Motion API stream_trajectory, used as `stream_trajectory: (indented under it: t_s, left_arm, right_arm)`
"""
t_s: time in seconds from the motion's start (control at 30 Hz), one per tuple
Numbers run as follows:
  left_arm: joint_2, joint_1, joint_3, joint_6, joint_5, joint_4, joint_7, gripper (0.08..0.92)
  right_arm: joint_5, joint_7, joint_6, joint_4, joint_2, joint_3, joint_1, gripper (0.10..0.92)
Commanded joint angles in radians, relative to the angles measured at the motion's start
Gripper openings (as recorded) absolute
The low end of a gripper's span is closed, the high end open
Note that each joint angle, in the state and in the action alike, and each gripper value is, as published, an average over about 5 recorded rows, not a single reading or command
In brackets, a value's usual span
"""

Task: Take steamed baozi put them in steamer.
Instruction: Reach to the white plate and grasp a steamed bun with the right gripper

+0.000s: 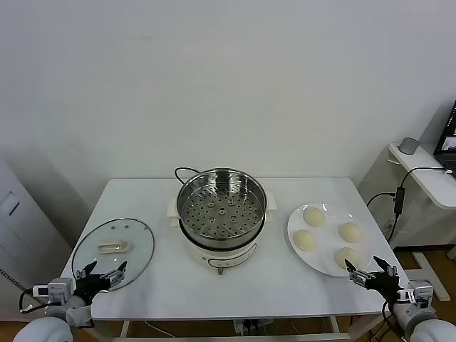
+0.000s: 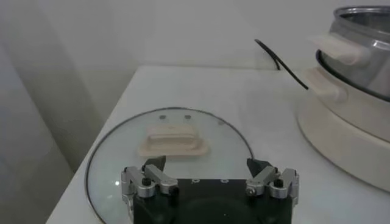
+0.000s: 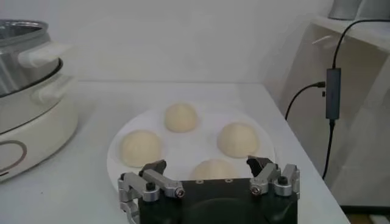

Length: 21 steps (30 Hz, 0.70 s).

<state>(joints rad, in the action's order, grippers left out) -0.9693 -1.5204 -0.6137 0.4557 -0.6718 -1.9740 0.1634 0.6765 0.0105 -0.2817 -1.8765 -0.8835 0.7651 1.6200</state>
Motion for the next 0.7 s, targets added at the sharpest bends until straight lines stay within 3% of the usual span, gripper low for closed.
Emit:
stream_trajectory:
  t_s: [0.03, 0.23, 0.4, 0.57, 0.7]
  left_arm:
    - [0.0, 0.0, 0.0, 0.0, 0.0, 0.0, 0.0, 0.823]
    - [0.0, -0.001, 0.0, 0.0, 0.0, -0.001, 0.0, 0.823]
    - [0.0, -0.002, -0.002, 0.0, -0.001, -0.003, -0.001, 0.823]
    - [-0.003, 0.001, -0.005, 0.004, 0.0, -0.009, -0.002, 0.823]
    - [-0.004, 0.006, -0.007, 0.016, 0.003, -0.016, -0.002, 0.823]
  right_arm:
    - [0.001, 0.0, 0.001, 0.0, -0.001, 0.0, 0.001, 0.823]
    - [-0.074, 0.024, 0.006, 0.006, 0.005, 0.01, -0.015, 0.823]
    - [-0.414, 0.076, 0.088, 0.064, 0.038, 0.019, -0.12, 0.823]
    - [-0.849, 0.092, 0.22, 0.171, 0.107, -0.026, -0.269, 0.823]
    - [-1.041, 0.127, 0.275, 0.236, 0.159, -0.082, -0.377, 0.823]
